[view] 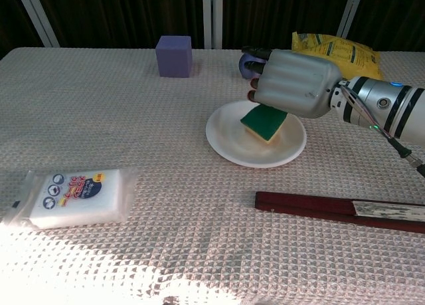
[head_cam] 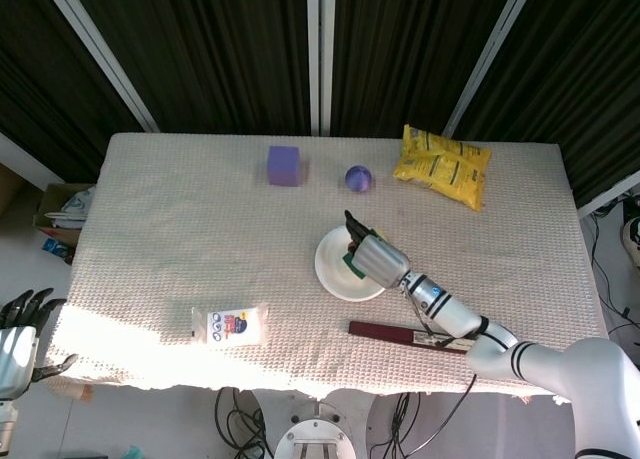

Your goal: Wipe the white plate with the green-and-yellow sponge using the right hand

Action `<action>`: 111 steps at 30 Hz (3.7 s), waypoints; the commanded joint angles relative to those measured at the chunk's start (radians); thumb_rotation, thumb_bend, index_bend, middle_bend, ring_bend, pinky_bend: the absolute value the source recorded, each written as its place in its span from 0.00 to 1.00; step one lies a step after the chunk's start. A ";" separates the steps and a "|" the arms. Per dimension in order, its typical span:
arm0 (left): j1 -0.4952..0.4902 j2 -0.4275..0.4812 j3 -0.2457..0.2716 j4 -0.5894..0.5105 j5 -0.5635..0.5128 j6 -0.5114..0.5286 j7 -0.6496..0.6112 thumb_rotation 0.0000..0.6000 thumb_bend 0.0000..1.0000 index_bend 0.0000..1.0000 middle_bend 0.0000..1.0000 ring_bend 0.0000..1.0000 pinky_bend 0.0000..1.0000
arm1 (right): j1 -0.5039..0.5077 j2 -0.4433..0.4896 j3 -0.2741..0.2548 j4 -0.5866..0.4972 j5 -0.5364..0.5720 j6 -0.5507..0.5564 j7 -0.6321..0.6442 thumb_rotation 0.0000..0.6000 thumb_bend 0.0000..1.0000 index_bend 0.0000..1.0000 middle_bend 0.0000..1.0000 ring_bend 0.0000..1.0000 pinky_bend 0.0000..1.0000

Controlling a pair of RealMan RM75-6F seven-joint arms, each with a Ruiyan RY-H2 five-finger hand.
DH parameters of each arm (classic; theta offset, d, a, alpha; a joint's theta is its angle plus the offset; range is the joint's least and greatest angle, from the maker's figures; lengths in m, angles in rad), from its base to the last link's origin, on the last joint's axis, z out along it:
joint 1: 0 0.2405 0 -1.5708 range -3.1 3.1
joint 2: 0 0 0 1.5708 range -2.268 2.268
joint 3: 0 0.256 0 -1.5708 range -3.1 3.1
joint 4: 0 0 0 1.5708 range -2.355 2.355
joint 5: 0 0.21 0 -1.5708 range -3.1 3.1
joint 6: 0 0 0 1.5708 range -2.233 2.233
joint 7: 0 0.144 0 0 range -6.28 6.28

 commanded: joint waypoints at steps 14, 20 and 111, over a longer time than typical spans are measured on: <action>0.000 -0.001 0.001 0.004 0.000 -0.006 -0.005 1.00 0.08 0.23 0.10 0.05 0.11 | 0.006 -0.032 -0.016 0.060 -0.014 -0.041 -0.001 1.00 0.26 0.59 0.42 0.15 0.00; -0.003 0.000 -0.001 0.004 0.002 -0.007 -0.002 1.00 0.08 0.23 0.10 0.05 0.11 | 0.000 -0.018 0.004 0.089 0.014 -0.052 -0.007 1.00 0.26 0.60 0.42 0.15 0.00; -0.014 0.001 -0.002 0.005 0.008 -0.017 -0.006 1.00 0.08 0.23 0.10 0.05 0.11 | -0.045 -0.033 0.039 0.045 0.012 0.035 0.050 1.00 0.26 0.61 0.44 0.21 0.00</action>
